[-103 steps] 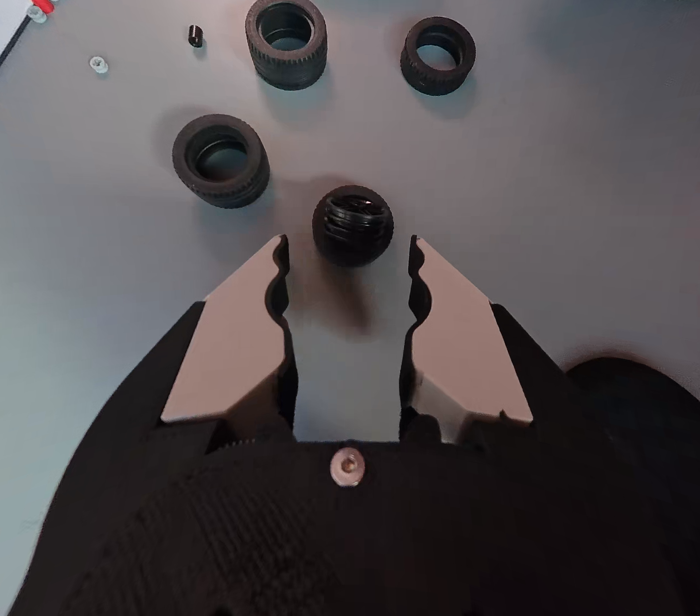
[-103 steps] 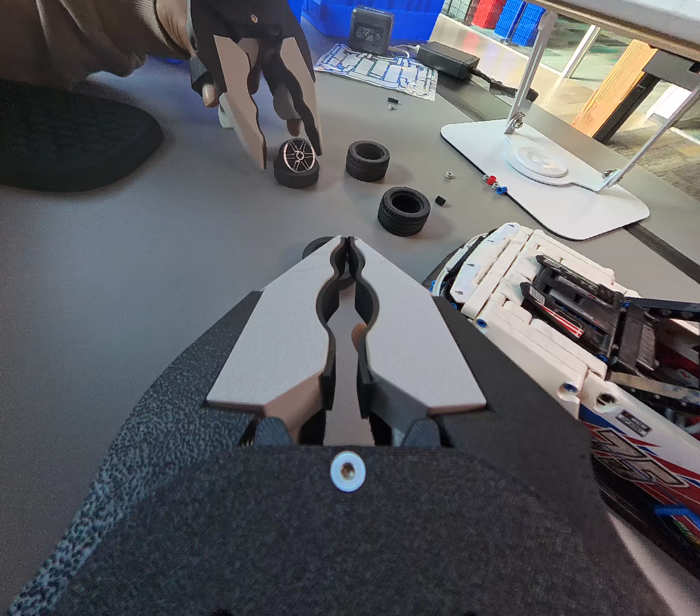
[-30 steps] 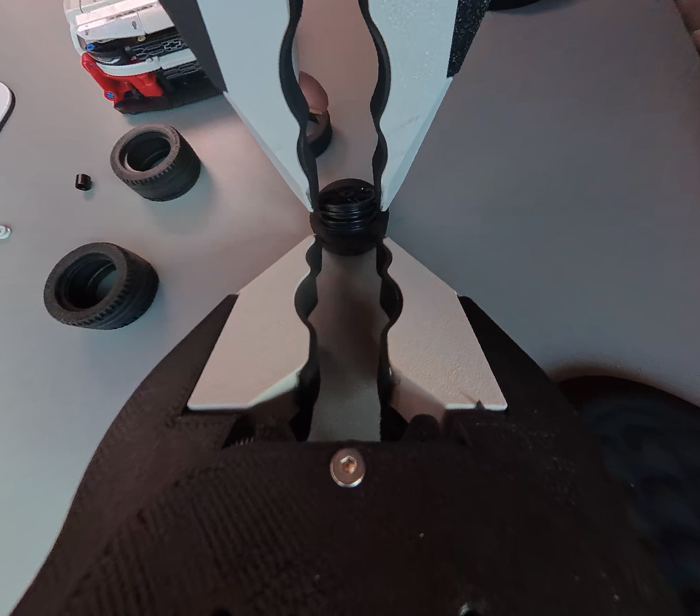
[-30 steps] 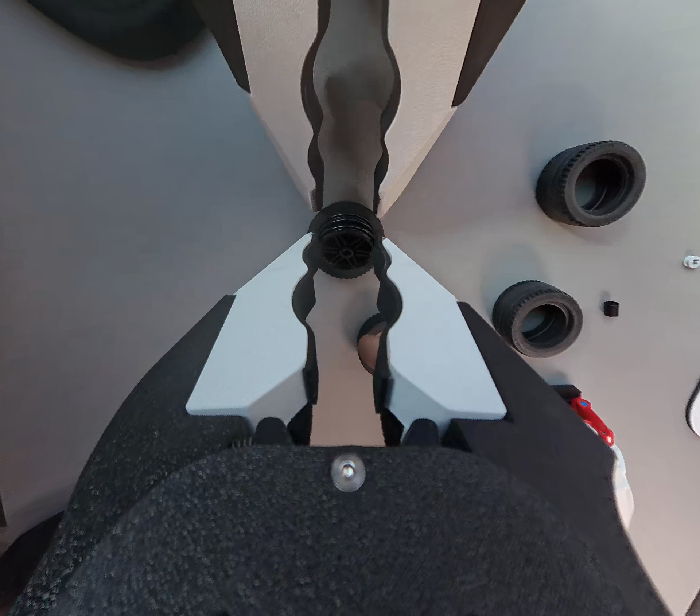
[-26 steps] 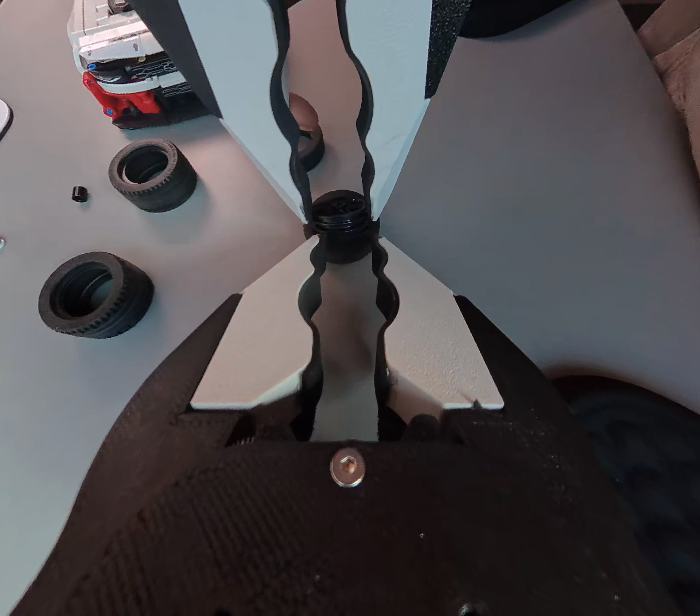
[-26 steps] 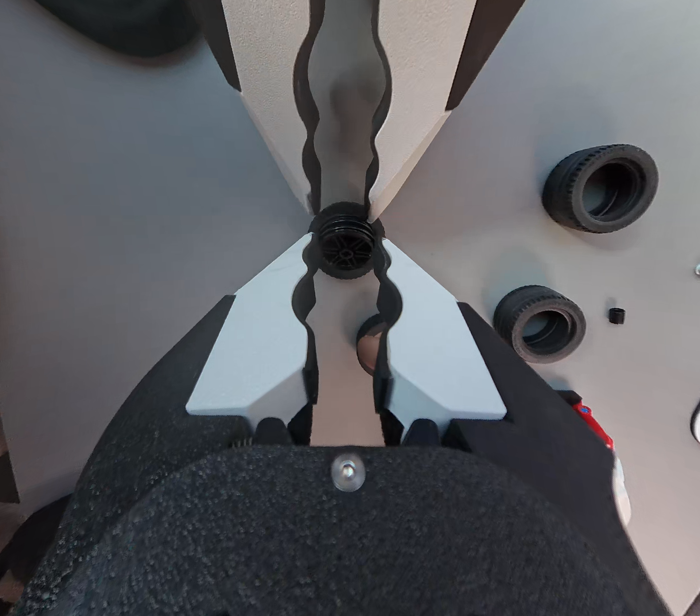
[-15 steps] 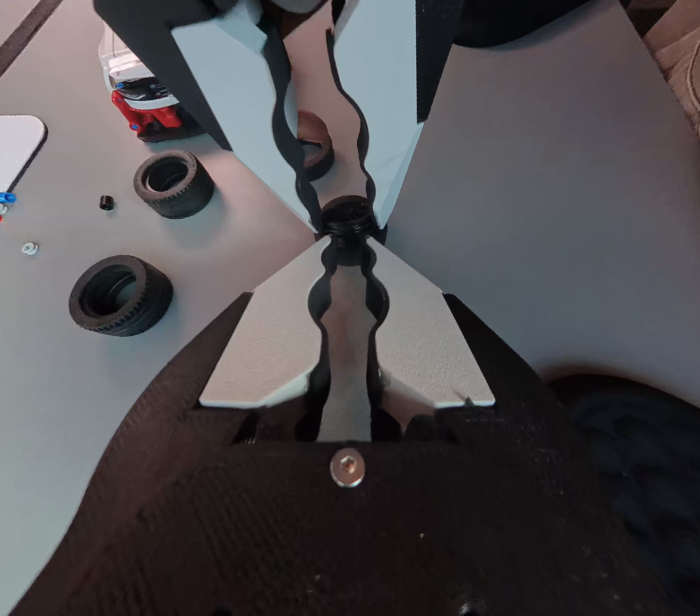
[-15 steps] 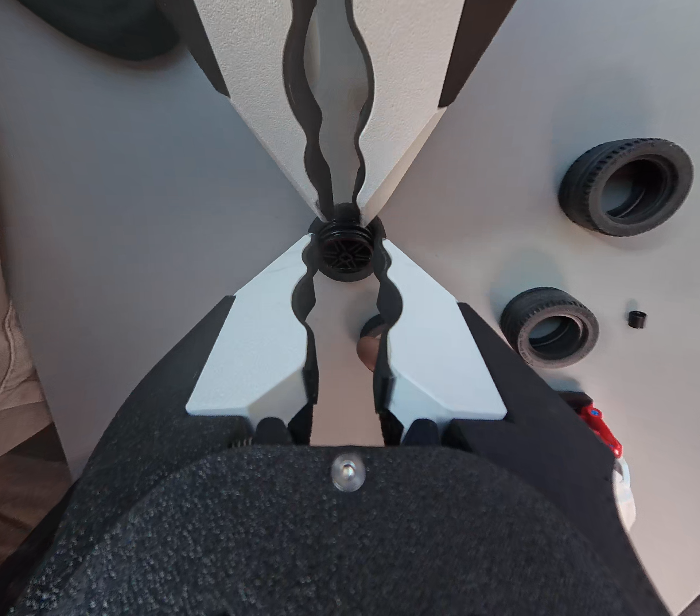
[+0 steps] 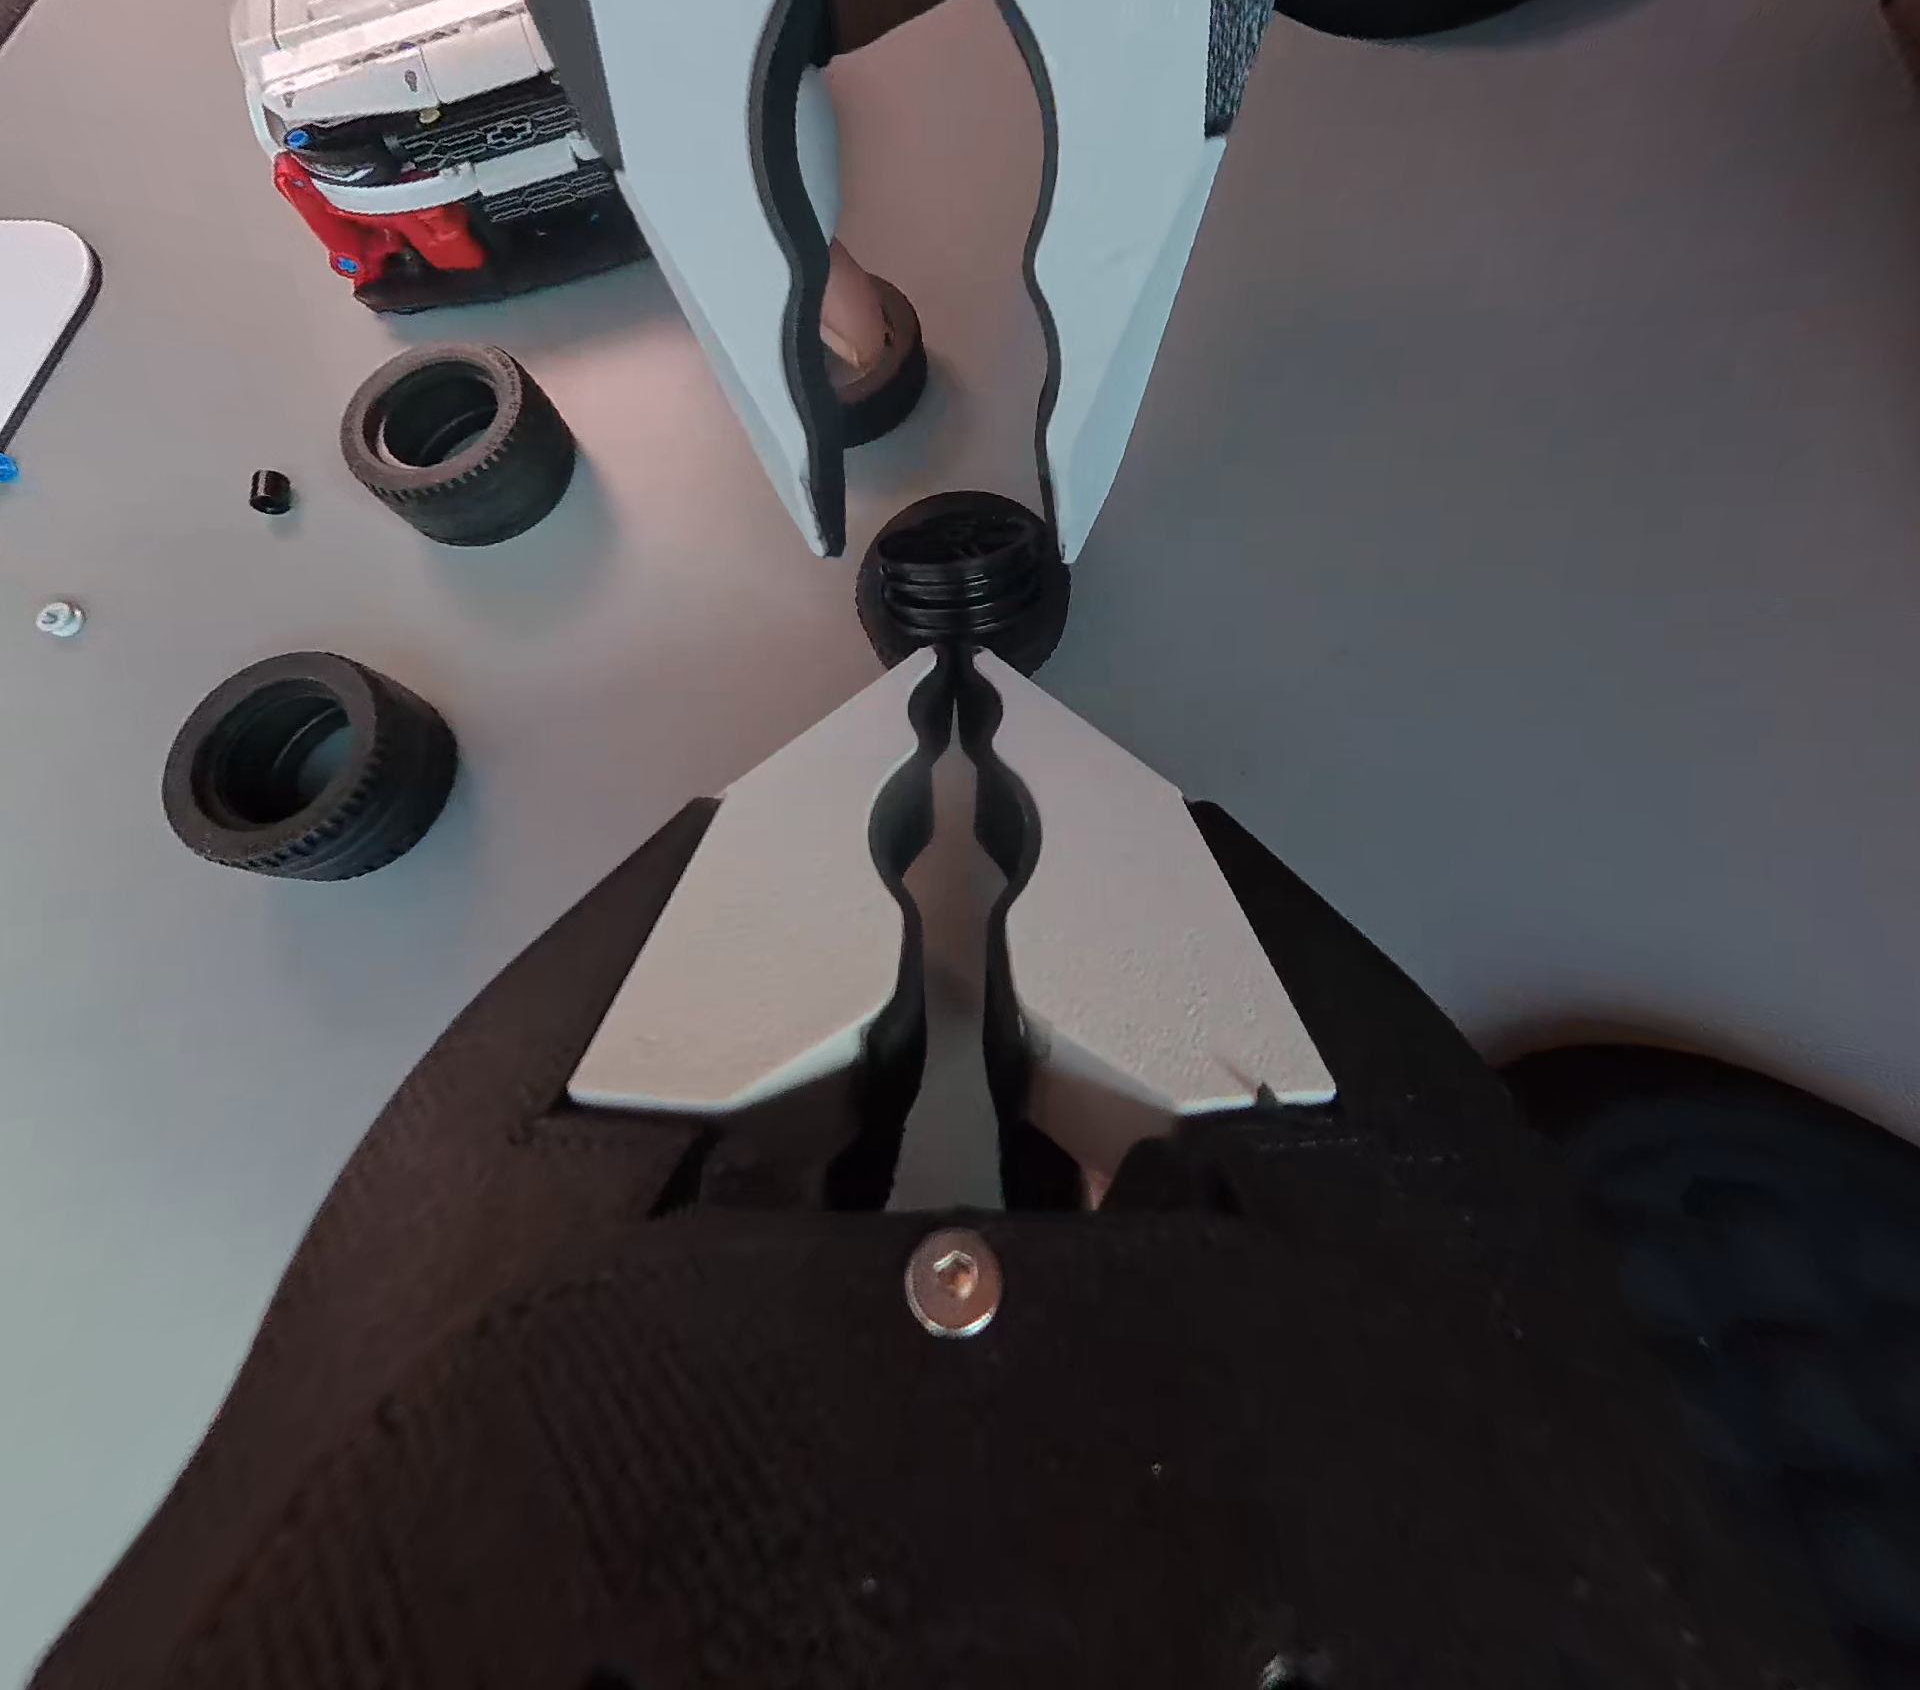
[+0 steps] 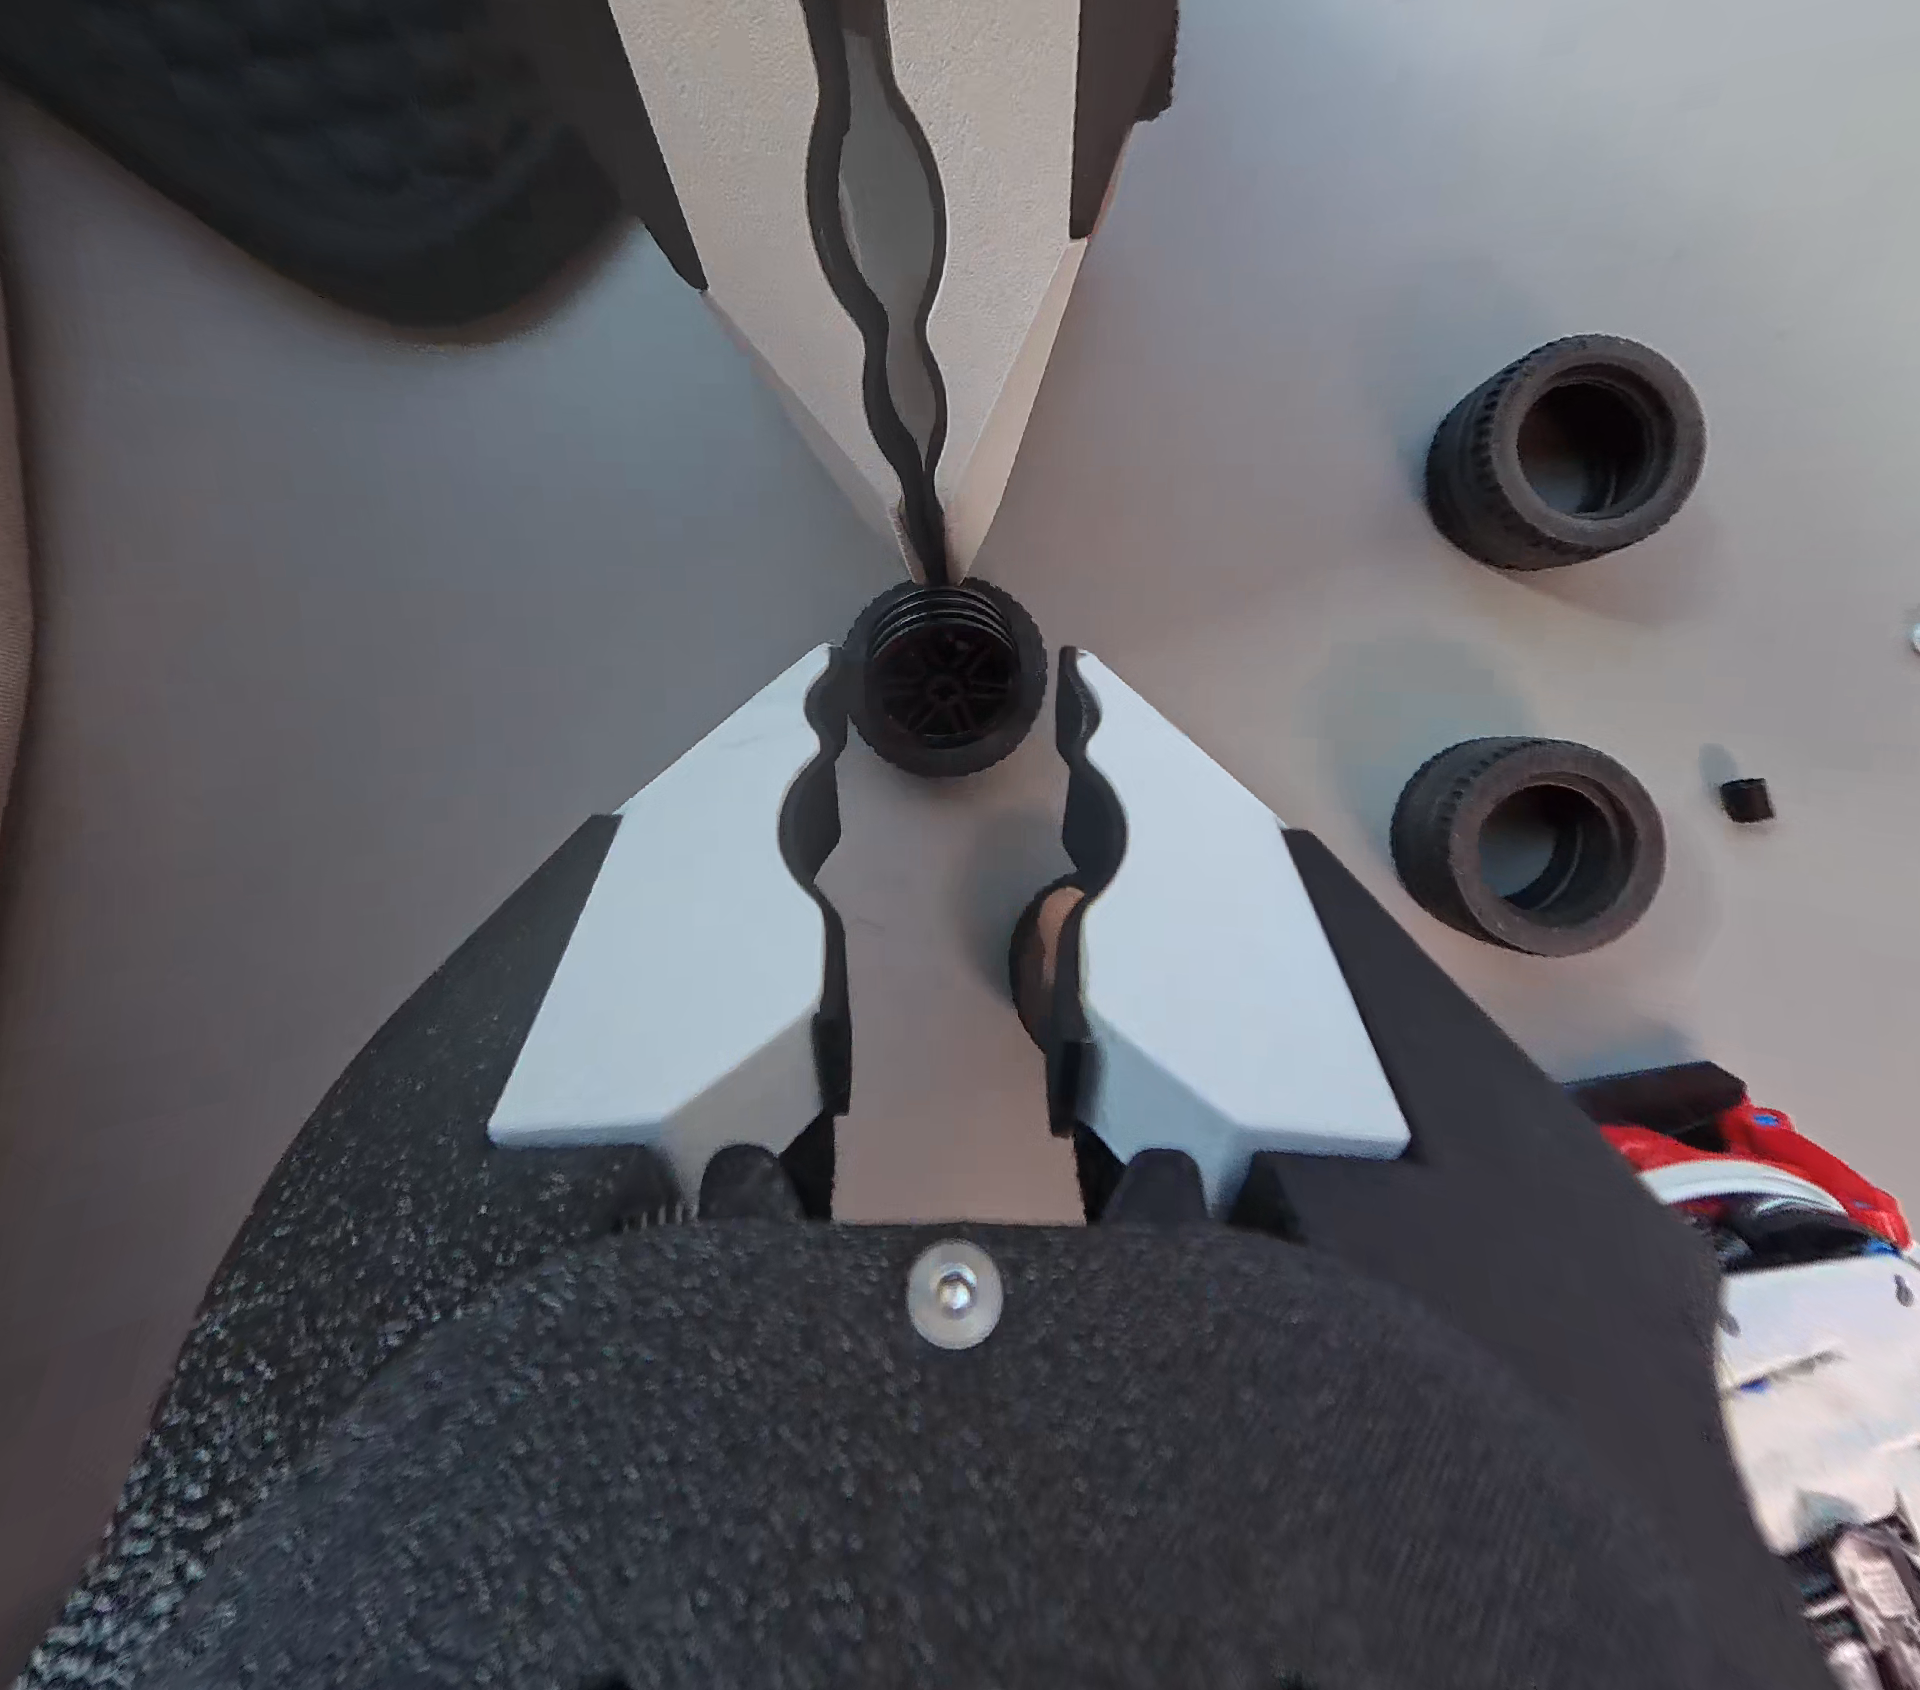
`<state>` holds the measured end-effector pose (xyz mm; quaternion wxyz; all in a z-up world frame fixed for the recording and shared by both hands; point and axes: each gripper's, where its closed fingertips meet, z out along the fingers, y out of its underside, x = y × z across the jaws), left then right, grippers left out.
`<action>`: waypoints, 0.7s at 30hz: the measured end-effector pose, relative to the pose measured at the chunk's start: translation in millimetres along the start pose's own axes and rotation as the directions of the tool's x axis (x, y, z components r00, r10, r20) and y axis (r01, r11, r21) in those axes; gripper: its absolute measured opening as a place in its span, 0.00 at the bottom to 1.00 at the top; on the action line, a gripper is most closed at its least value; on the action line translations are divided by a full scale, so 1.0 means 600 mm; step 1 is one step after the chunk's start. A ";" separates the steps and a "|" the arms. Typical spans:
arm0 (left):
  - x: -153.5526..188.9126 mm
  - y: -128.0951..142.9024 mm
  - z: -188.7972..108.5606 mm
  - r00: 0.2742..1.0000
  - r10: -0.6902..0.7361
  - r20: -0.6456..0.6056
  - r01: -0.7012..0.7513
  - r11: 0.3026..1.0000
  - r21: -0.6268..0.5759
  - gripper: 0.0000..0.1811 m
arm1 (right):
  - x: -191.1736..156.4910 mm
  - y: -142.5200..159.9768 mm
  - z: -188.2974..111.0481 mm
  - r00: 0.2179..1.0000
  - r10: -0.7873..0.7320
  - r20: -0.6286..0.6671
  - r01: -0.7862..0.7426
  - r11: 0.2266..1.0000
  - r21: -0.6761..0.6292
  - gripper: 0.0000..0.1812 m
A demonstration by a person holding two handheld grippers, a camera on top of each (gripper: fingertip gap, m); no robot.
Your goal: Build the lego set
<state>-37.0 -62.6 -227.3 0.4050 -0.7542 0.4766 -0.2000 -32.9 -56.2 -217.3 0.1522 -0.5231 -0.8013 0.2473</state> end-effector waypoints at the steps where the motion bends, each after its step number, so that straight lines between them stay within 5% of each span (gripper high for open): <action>1: 0.000 0.000 0.000 1.000 -0.004 -0.002 0.004 1.000 0.003 0.00 | 0.001 -0.004 -0.005 1.000 0.012 0.002 -0.012 1.000 0.027 0.22; 6: -0.003 0.001 -0.002 1.000 -0.024 -0.008 0.024 1.000 0.015 0.01 | -0.005 0.001 0.005 1.000 0.010 0.022 -0.010 1.000 0.014 0.22; 10: -0.005 0.008 -0.007 0.998 -0.042 -0.040 0.042 0.999 0.018 0.14 | -0.017 0.003 0.008 0.999 -0.016 0.050 0.016 1.000 -0.002 0.15; 17: 0.025 -0.001 0.000 0.994 0.029 -0.104 -0.027 0.999 0.028 0.30 | -0.038 -0.025 -0.028 0.956 0.174 0.238 -0.238 0.932 0.273 0.15; 21: 0.035 -0.012 0.018 0.992 0.092 -0.081 -0.090 0.996 0.024 0.28 | -0.042 -0.015 -0.026 0.946 0.213 0.245 -0.286 0.903 0.320 0.15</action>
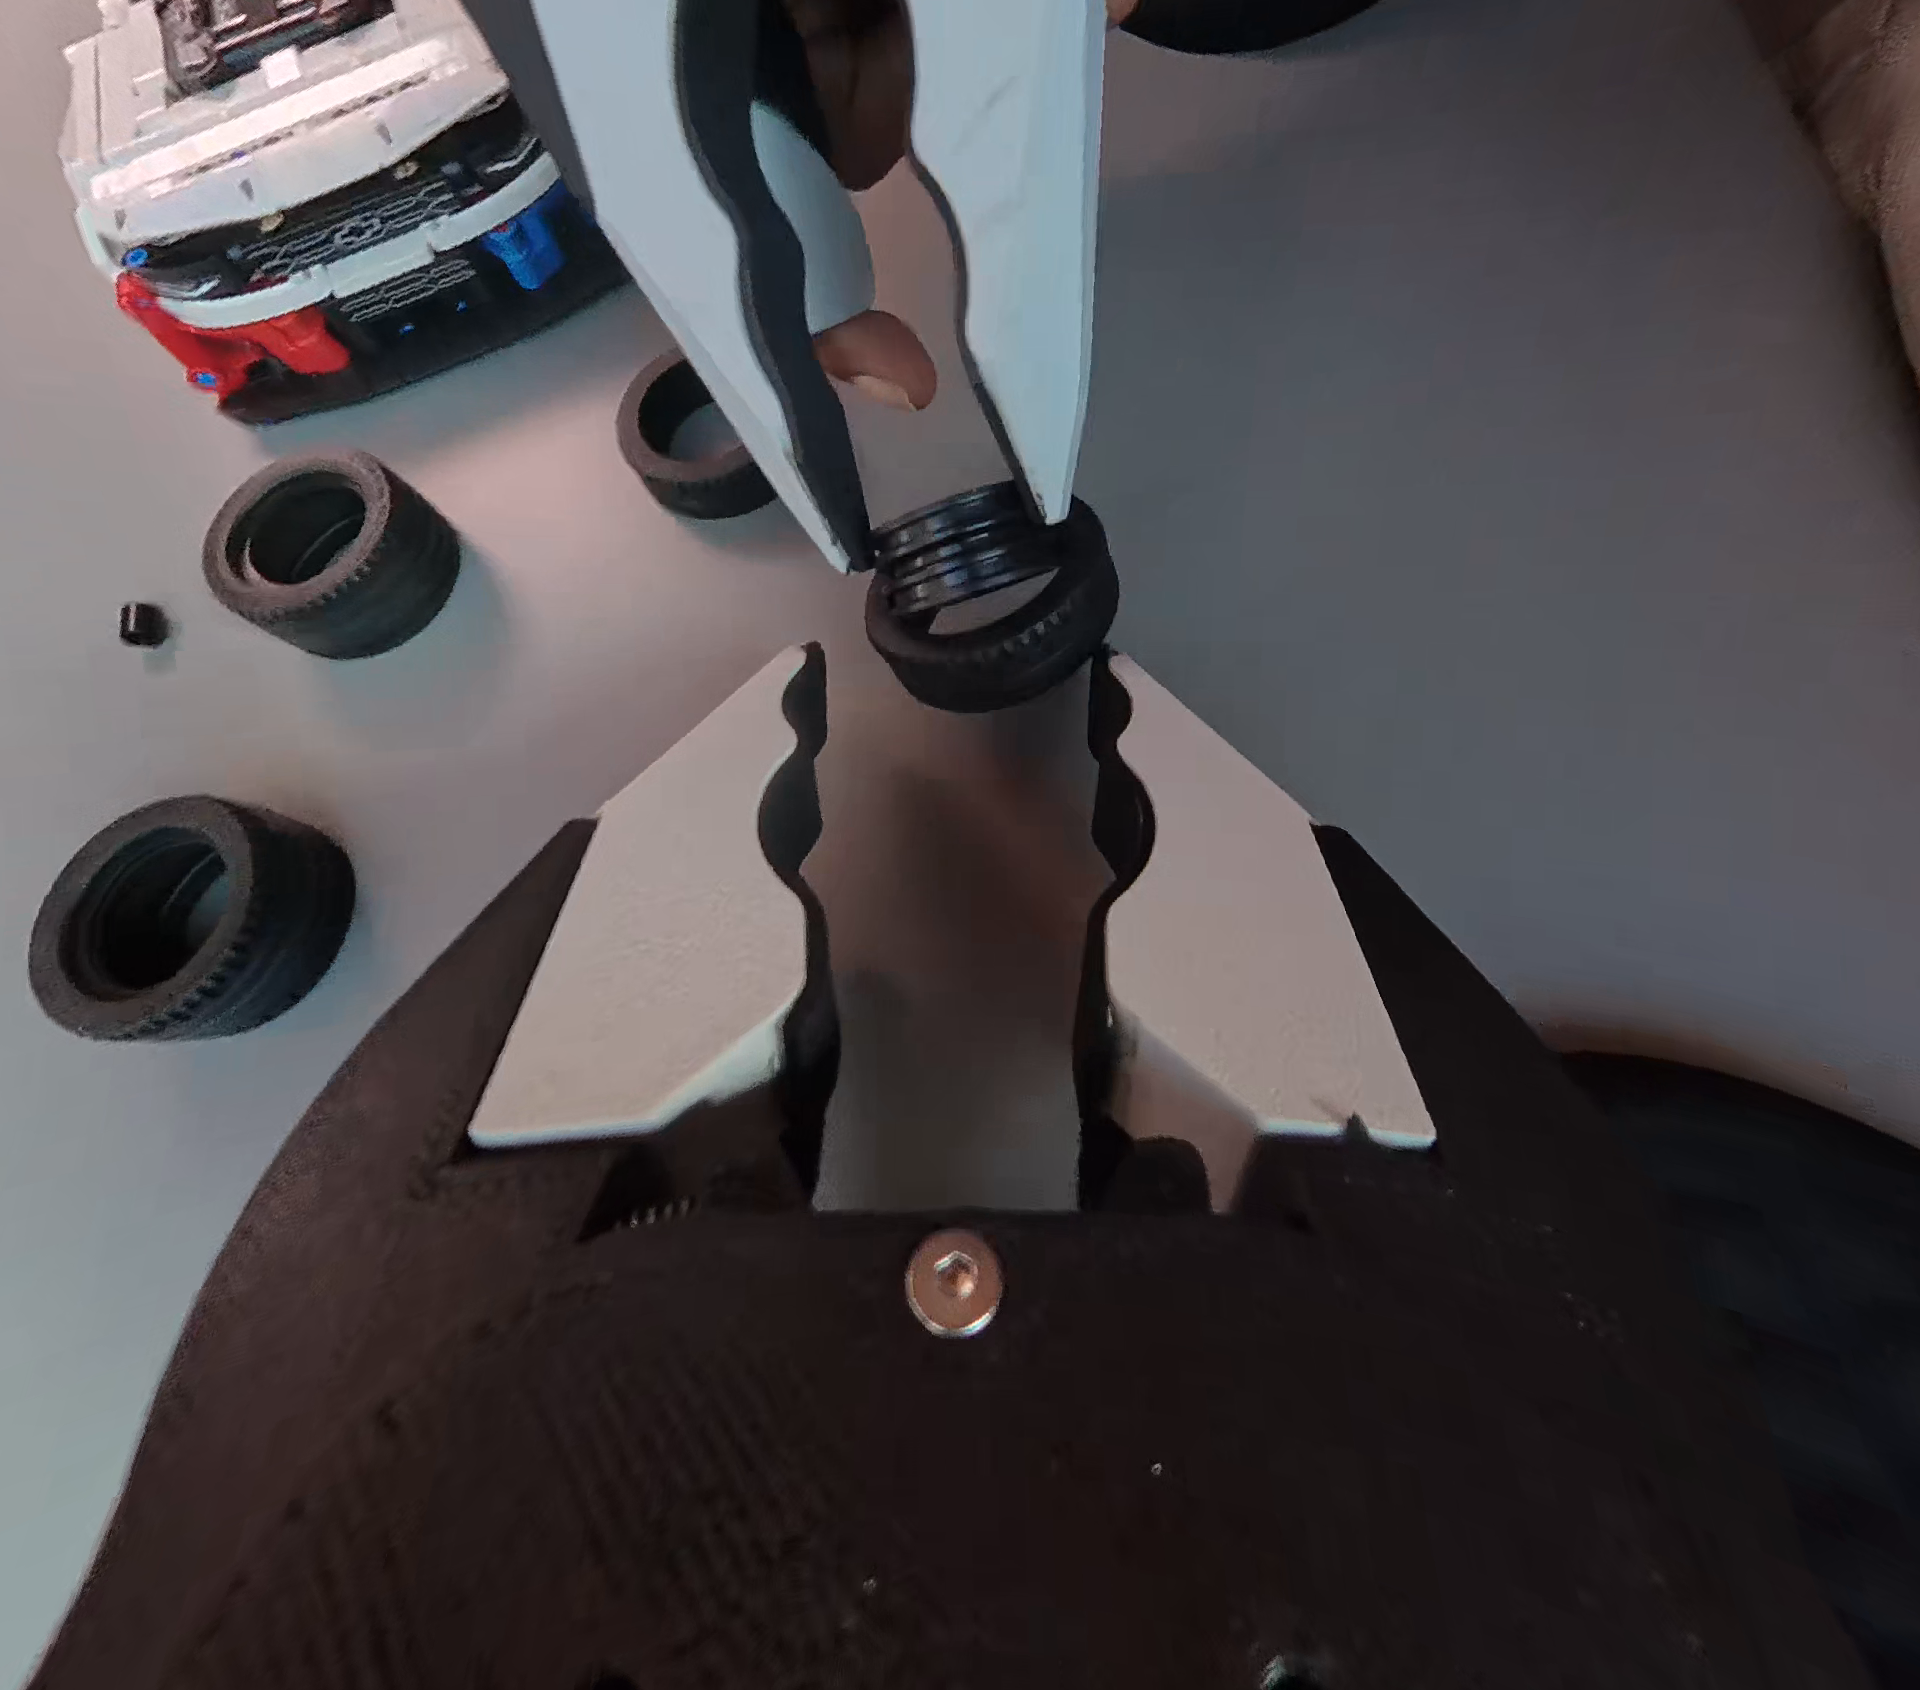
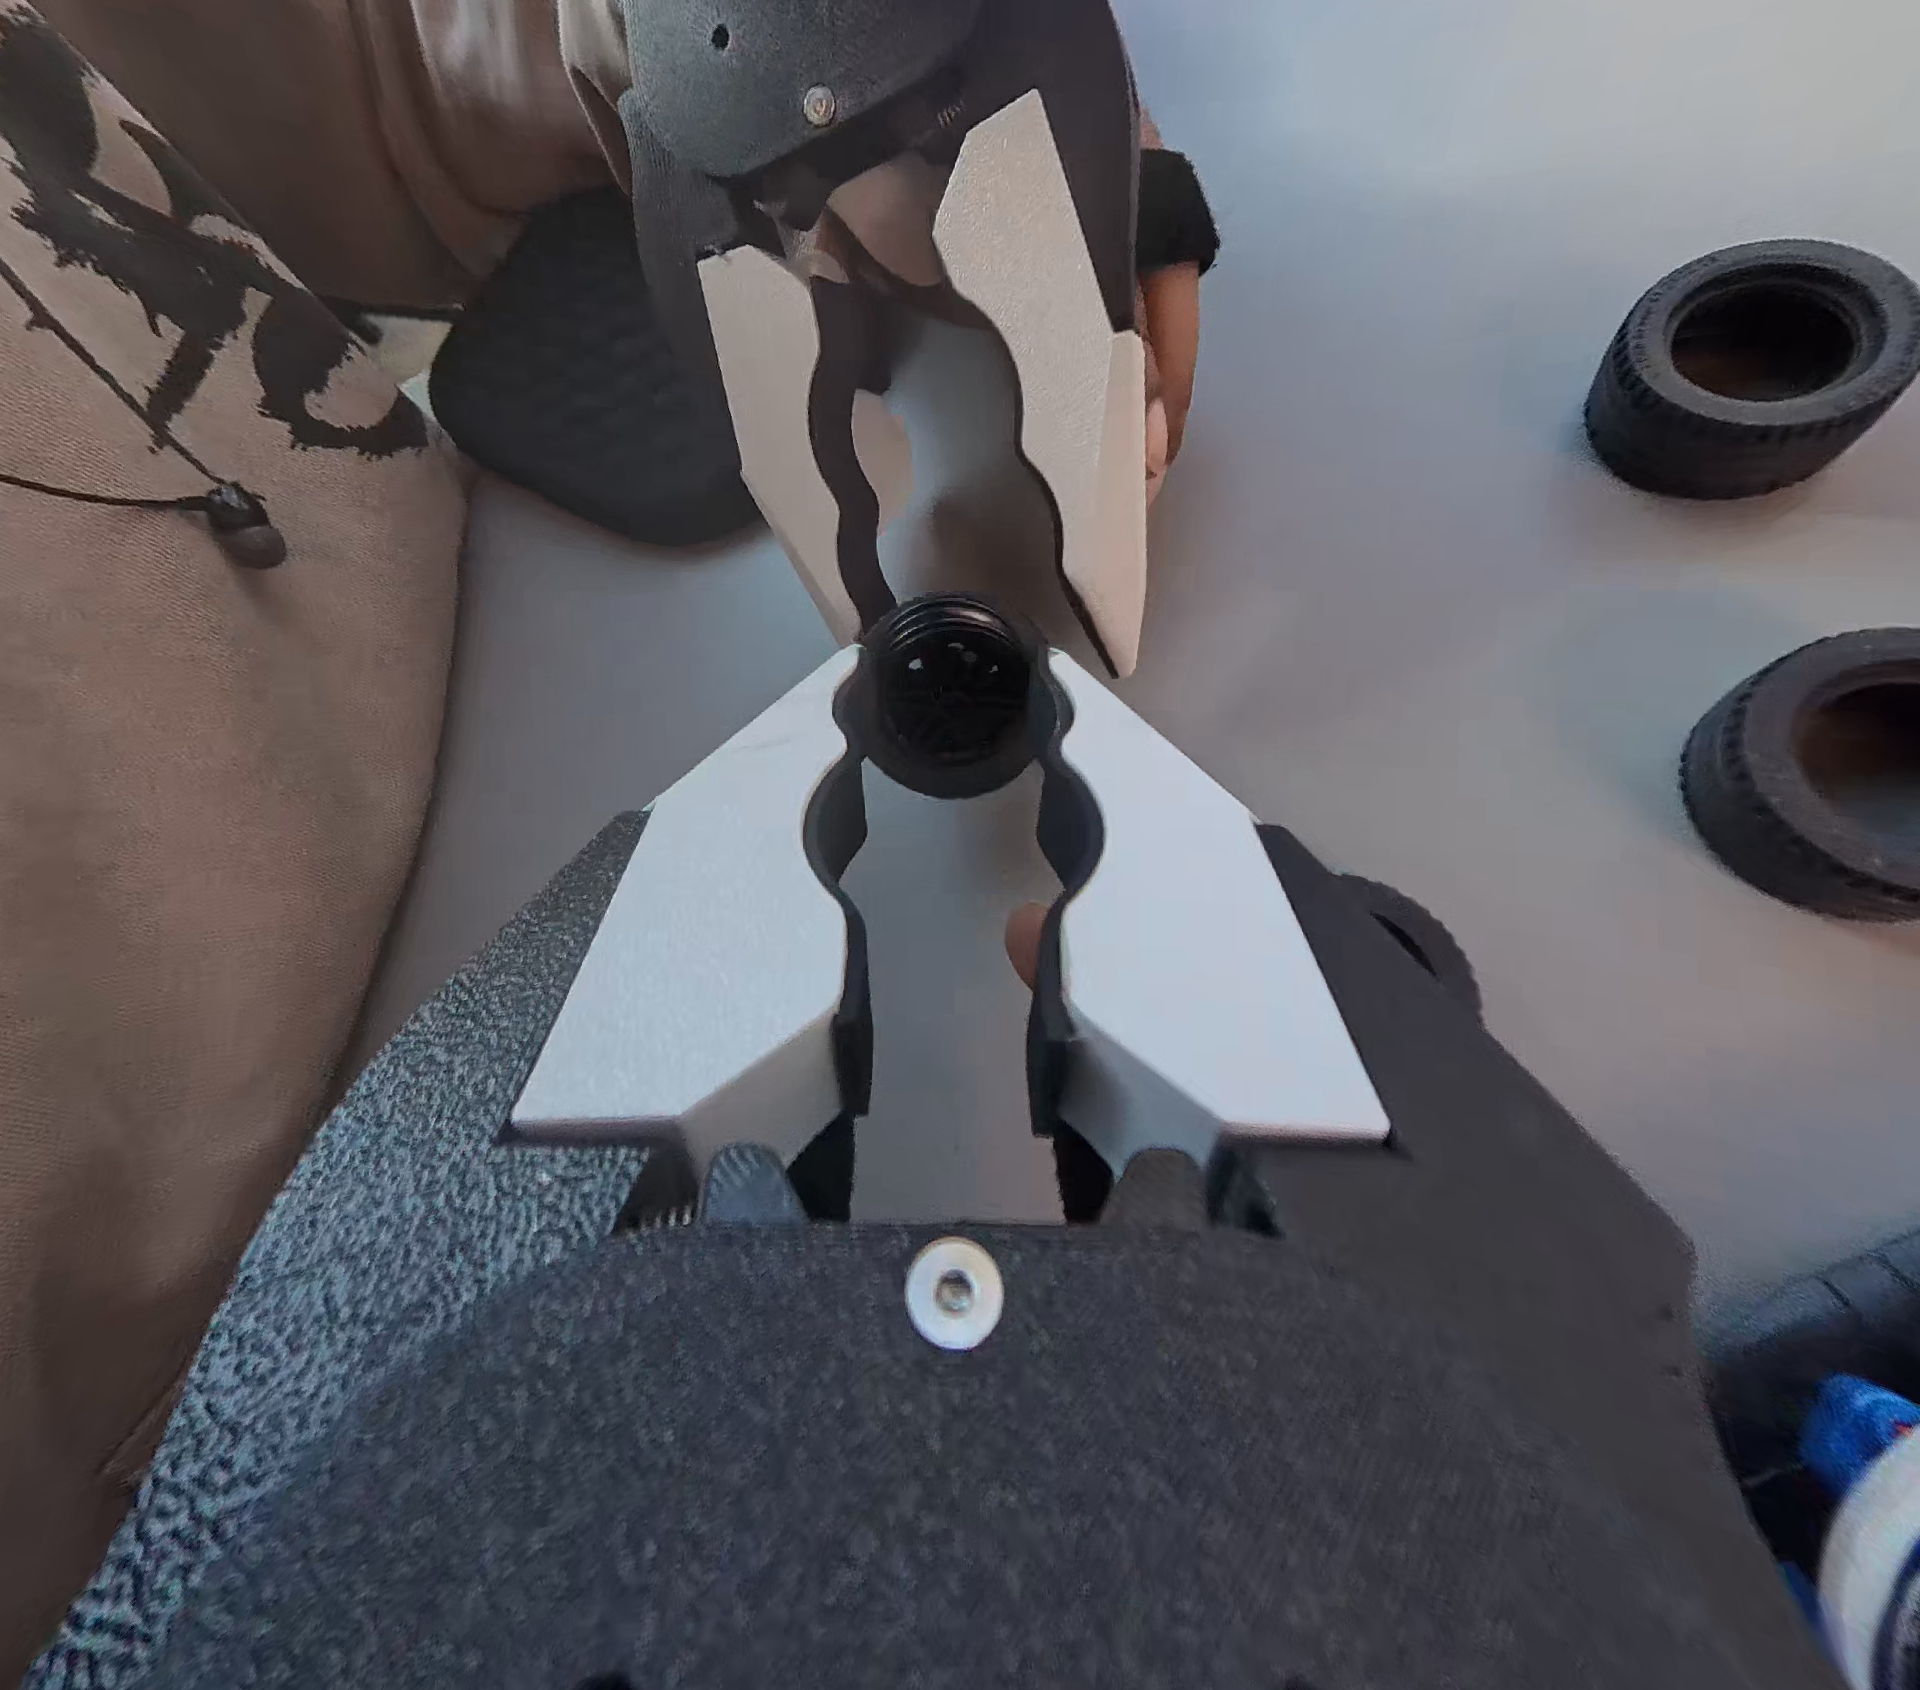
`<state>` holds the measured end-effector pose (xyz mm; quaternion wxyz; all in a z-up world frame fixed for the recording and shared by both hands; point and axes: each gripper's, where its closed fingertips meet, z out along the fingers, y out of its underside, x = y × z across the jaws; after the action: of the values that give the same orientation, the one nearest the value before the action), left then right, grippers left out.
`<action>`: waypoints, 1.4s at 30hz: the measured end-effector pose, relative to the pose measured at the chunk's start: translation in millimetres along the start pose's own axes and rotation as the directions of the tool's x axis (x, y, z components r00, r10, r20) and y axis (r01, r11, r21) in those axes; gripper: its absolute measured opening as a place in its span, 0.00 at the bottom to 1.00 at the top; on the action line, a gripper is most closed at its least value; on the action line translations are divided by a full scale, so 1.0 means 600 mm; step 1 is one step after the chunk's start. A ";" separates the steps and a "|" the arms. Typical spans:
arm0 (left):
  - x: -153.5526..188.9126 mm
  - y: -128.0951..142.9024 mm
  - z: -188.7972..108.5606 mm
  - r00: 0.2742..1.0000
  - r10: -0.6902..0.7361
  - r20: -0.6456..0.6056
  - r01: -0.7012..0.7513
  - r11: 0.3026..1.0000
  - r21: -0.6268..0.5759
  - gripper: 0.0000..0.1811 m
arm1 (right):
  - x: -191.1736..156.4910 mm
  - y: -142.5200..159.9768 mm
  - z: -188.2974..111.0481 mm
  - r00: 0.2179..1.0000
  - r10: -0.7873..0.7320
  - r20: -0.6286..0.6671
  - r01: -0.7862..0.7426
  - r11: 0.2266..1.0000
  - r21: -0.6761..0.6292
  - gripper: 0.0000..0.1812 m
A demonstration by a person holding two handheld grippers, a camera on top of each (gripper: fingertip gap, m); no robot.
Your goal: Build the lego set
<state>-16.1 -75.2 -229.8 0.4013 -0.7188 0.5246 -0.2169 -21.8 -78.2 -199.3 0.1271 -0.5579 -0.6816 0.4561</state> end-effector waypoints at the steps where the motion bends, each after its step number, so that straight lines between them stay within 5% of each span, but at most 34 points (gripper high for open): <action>1: 0.005 -0.001 0.003 1.000 0.015 -0.007 -0.015 1.000 -0.003 0.26 | 0.000 0.001 -0.001 1.000 0.015 -0.002 -0.015 1.000 0.012 0.15; 7: 0.001 -0.024 -0.008 1.000 0.018 0.025 -0.020 0.996 0.084 0.09 | -0.007 0.045 -0.005 0.998 -0.063 -0.027 0.059 0.989 -0.134 0.15; 21: 0.013 -0.018 -0.019 0.996 0.073 0.050 -0.075 0.996 0.053 0.11 | 0.000 0.047 -0.003 0.980 -0.021 -0.198 -0.009 0.989 -0.147 0.23; 24: 0.016 -0.018 -0.022 0.996 0.069 0.049 -0.071 0.996 0.050 0.10 | -0.020 0.048 0.002 0.986 0.051 -0.161 -0.071 0.990 -0.122 0.11; 29: 0.024 -0.016 -0.029 0.996 0.077 0.049 -0.079 0.996 0.048 0.10 | -0.026 0.047 0.007 0.986 -0.057 -0.154 0.038 0.992 -0.124 0.09; 35: 0.033 -0.014 -0.014 0.982 0.187 -0.011 -0.186 0.982 0.037 0.31 | -0.030 0.042 0.015 0.959 -0.282 -0.031 0.266 0.934 -0.240 0.09; 40: 0.059 -0.004 0.001 0.969 0.201 -0.143 -0.199 0.980 0.028 0.23 | -0.034 0.038 0.027 0.948 -0.307 0.081 0.318 0.909 -0.268 0.06; 42: 0.052 -0.005 -0.003 0.983 0.137 -0.124 -0.134 0.990 0.033 0.22 | -0.021 0.040 0.027 0.959 -0.284 0.023 0.280 0.925 -0.256 0.04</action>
<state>-4.5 -104.1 -229.9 0.3898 -0.6614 0.5939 -0.2406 -12.8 -97.9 -222.5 0.1229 -0.4690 -0.8070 0.3372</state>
